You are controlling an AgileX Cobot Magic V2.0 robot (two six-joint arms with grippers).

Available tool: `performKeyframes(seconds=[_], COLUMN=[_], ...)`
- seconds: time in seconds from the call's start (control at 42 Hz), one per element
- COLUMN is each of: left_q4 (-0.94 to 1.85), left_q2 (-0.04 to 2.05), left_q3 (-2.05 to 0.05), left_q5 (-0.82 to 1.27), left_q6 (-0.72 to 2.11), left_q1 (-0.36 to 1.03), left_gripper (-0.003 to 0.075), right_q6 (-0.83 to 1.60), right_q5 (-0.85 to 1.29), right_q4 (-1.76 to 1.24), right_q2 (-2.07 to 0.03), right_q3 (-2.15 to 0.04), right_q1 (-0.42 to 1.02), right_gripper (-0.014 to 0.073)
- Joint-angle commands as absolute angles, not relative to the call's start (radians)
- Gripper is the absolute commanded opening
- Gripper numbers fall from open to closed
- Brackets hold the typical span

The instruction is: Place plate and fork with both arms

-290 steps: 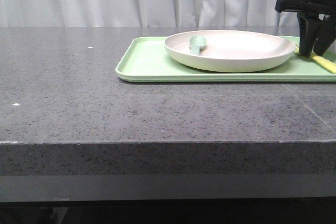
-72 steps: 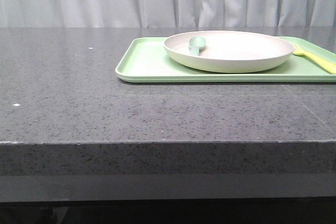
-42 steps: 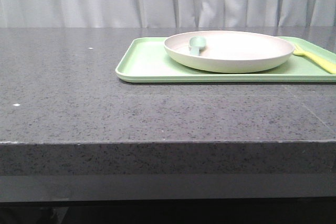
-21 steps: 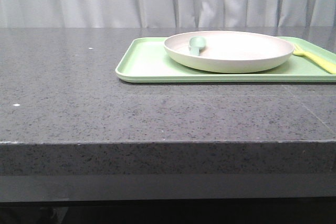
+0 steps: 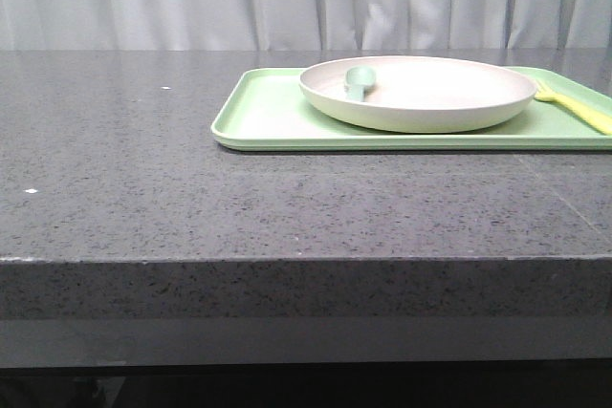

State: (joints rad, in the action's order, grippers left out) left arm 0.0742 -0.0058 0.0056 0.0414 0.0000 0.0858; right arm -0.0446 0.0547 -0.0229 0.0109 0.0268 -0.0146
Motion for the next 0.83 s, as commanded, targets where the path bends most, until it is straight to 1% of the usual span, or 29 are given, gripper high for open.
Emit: performKeyframes(seconds=[0.0, 0.262, 0.81], left_q4=[0.075, 0.075, 0.075], left_q2=[-0.026, -0.026, -0.026], left_q3=[0.008, 0.008, 0.008], left_q5=[-0.042, -0.042, -0.042], left_q6=[-0.006, -0.006, -0.006], left_q1=[0.084, 0.084, 0.084], left_gripper=[-0.0018, -0.0018, -0.0018], right_q6=[-0.037, -0.037, -0.037], right_q5=[-0.033, -0.033, -0.033], right_q4=[-0.013, -0.013, -0.013], right_q2=[0.030, 0.030, 0.030], right_q3=[0.023, 0.023, 0.023], right_q1=[-0.017, 0.006, 0.006], right_gripper=[-0.0062, -0.0062, -0.0062])
